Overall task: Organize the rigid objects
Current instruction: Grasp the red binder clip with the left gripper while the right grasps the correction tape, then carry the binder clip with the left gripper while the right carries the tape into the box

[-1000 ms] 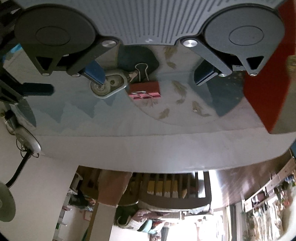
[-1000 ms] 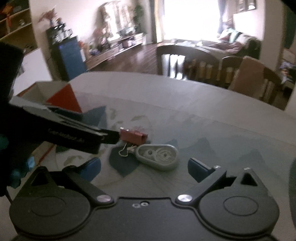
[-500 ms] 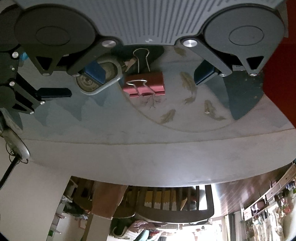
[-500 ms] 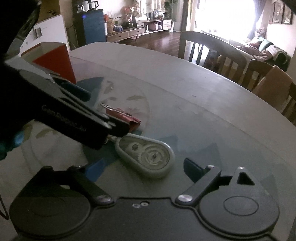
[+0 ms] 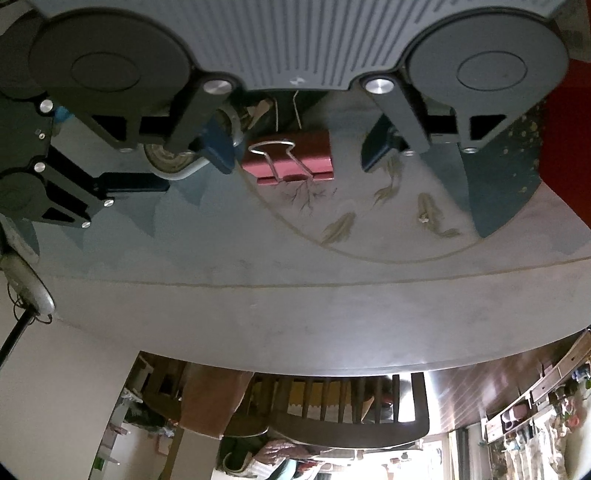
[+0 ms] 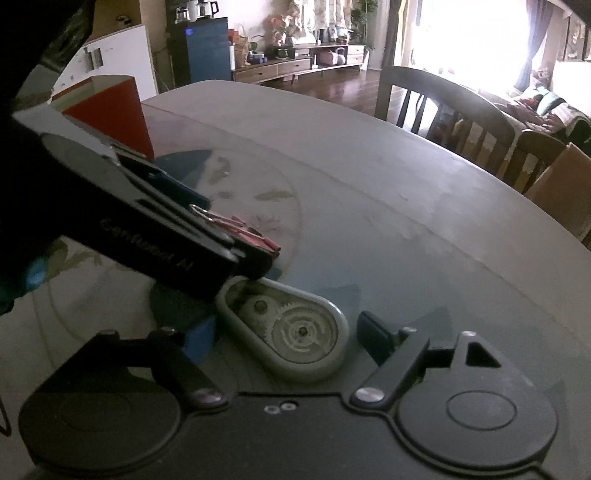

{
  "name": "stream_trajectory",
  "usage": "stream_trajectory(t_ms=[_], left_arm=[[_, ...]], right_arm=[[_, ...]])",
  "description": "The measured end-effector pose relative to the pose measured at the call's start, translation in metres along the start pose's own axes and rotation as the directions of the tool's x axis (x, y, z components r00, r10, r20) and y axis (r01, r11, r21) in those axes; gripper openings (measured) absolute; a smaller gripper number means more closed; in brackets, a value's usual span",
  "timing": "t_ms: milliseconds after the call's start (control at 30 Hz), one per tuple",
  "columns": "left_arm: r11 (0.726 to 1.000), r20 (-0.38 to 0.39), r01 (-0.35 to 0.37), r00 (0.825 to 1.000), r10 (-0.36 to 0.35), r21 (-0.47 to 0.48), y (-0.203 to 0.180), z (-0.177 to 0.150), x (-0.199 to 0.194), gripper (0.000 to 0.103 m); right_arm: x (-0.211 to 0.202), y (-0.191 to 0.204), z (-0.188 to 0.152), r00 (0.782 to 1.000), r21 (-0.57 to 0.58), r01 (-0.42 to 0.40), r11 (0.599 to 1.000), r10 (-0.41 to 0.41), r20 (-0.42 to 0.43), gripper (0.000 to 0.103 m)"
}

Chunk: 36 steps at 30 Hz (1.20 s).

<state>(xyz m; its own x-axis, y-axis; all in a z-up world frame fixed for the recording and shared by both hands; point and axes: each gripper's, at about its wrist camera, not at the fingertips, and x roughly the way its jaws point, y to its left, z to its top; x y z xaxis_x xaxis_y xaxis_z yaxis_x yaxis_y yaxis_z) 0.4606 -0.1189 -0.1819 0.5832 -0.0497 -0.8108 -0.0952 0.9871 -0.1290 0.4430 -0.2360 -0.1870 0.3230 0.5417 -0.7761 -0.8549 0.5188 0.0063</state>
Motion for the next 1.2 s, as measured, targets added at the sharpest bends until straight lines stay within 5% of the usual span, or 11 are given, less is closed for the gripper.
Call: stream_trajectory(t_ms=[67,233,733,1200], left_arm=[[1.0,-0.007,0.009,1.0,-0.009,-0.005,0.001,0.0,0.001,0.057],[1.0,-0.019,0.017,1.0,-0.017,-0.008,0.0,0.001,0.002,0.051],[1.0,-0.043,0.014,0.999,-0.015,-0.025,0.012,-0.014,-0.015,0.051],[0.998,-0.019,0.059,0.998,-0.06,-0.037,0.018,-0.04,-0.071,0.051]], right_arm=[[-0.002,0.001,-0.001,1.0,-0.006,-0.004,1.0,0.004,0.005,0.075],[-0.005,0.007,-0.004,1.0,0.009,0.012,1.0,-0.012,0.005,0.074],[-0.03,0.034,-0.026,0.992,0.203,0.125,0.971,-0.12,-0.037,0.074],[-0.083,0.06,-0.027,0.98,0.306,0.2,0.931,-0.196,-0.044,0.074]])
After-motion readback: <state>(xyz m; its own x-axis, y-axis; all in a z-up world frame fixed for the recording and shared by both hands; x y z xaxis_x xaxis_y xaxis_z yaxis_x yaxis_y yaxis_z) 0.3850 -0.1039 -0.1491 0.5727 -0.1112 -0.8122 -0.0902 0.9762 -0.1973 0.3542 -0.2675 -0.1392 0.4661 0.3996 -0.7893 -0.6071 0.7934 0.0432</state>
